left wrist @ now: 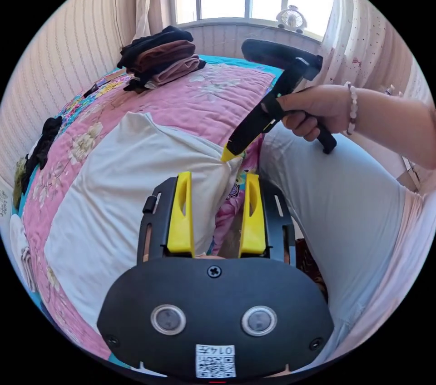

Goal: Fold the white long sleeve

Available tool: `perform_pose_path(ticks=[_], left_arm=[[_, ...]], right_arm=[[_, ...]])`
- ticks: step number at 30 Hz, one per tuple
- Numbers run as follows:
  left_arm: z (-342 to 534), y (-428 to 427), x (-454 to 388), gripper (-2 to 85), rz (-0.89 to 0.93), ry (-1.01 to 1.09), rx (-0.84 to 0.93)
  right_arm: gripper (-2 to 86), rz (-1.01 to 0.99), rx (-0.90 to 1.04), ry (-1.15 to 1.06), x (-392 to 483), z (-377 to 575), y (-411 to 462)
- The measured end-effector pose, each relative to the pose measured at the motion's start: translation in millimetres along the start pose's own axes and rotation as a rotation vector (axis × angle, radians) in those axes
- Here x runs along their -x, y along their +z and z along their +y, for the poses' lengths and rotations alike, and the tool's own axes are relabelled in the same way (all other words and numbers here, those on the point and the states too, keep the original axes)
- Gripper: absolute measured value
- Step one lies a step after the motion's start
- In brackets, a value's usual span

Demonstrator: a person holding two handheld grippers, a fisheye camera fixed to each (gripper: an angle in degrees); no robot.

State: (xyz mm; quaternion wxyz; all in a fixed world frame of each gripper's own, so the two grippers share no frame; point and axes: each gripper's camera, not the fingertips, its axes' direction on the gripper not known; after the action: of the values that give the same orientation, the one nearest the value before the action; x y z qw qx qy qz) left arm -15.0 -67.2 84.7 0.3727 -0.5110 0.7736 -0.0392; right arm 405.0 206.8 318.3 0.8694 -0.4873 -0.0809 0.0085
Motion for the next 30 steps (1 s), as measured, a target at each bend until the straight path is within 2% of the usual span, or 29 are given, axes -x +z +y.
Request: perform_pose_path(ticks=[1,5,9,14,21,30], left_arm=[[-5.1,7.3,-4.5,15.6,0.001,0.013,0.023],[-22.3,11.9,-7.6,9.2,-0.062,-0.026,0.064],[-27.3,7.5,-1.5,5.5,-0.098,-0.074,0.075],[-19.6,4.9,2.5,5.1,-0.084,-0.095,0.057],[-8.9,-4.8,8.2,4.9,-0.072,-0.107,0.04],[19.6,-25.6,33.4,4.9,-0.024,-0.178,-0.013]], right_arm=[[2.1,-0.052,0.002,-0.012,-5.0,-2.6,0.0],[1.0,-0.268,-0.048,-0.137,-7.2,-5.7,-13.7],[3.5,-0.294,-0.083,-0.237,-7.8,-9.8,-30.0],[9.9,-0.278,-0.443,-0.132,-52.1,-44.8,-54.0],[13.2,-0.361,-0.455,-0.045,-81.0,-130.7,-8.8],[2.5,-0.327,-0.358,-0.068,-69.1,-186.8,6.2]])
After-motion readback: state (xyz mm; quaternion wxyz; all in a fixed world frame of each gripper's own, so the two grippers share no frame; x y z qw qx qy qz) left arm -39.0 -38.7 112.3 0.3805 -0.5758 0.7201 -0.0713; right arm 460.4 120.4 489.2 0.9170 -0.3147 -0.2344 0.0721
